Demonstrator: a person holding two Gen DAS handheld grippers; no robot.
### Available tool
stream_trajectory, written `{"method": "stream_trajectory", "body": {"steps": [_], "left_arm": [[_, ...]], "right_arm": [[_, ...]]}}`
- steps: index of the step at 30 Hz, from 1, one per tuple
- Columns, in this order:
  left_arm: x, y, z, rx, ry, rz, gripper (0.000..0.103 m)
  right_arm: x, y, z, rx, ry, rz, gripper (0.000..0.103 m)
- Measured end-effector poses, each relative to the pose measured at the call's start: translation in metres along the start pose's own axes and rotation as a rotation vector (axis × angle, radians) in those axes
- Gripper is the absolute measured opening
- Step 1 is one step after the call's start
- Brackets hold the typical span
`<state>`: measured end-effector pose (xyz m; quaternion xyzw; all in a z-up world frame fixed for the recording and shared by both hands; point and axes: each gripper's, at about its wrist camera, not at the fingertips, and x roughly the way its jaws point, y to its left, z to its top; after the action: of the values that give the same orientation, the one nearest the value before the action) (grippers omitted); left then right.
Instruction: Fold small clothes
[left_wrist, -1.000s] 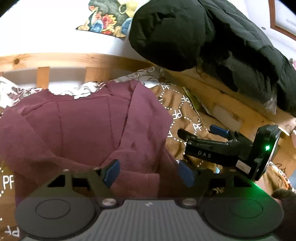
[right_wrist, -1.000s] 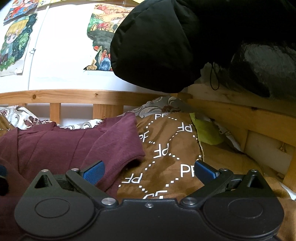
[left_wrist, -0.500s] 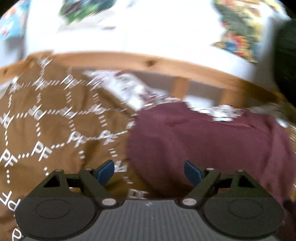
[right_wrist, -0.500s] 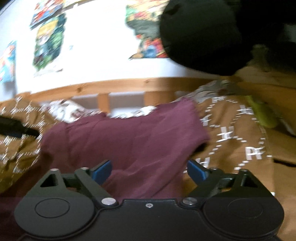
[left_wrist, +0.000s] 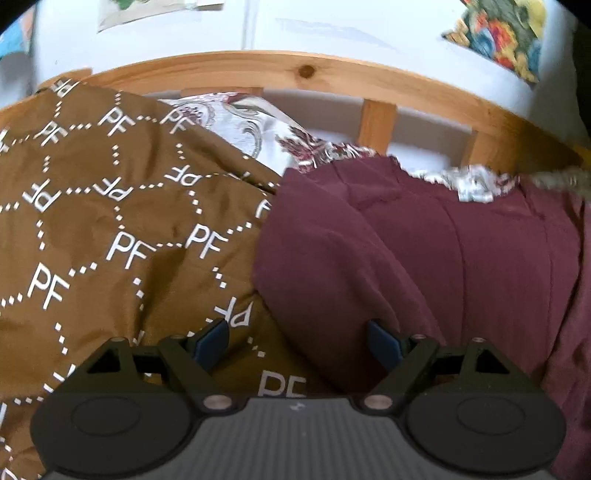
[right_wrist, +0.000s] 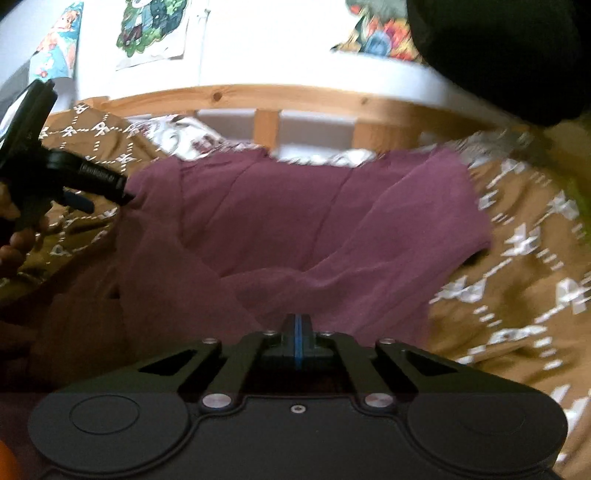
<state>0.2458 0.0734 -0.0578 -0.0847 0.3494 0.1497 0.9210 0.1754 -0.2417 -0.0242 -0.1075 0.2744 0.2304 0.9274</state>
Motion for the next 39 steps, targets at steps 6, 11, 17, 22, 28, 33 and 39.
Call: {"method": "stream_trajectory", "body": {"steps": [6,11,17,22,28,33,39], "left_arm": [[0.01,-0.016,-0.009,0.107,0.019,0.066,0.085],[0.005,-0.014,-0.008,0.072,0.032,0.028,0.086],[0.002,-0.022,-0.018,0.11,0.043,-0.032,0.086],[0.005,-0.023,-0.019,0.103,0.05,-0.024,0.09],[0.005,-0.022,-0.02,0.1,0.052,-0.03,0.094],[0.007,-0.028,-0.021,0.126,0.055,-0.011,0.094],[0.0,-0.028,-0.019,0.122,0.07,-0.036,0.094]], "right_arm": [[-0.009,-0.027,0.0,0.111,0.01,0.01,0.0],[0.001,-0.022,-0.002,0.219,0.009,0.16,0.036],[0.023,-0.001,-0.002,0.133,0.044,0.189,0.063],[0.021,0.007,-0.001,0.051,0.048,0.17,0.006],[-0.024,0.008,0.016,-0.048,-0.088,0.042,0.004],[-0.021,0.001,0.015,-0.04,-0.006,0.036,0.004],[0.002,-0.01,0.001,0.03,0.096,0.04,0.022]]}}
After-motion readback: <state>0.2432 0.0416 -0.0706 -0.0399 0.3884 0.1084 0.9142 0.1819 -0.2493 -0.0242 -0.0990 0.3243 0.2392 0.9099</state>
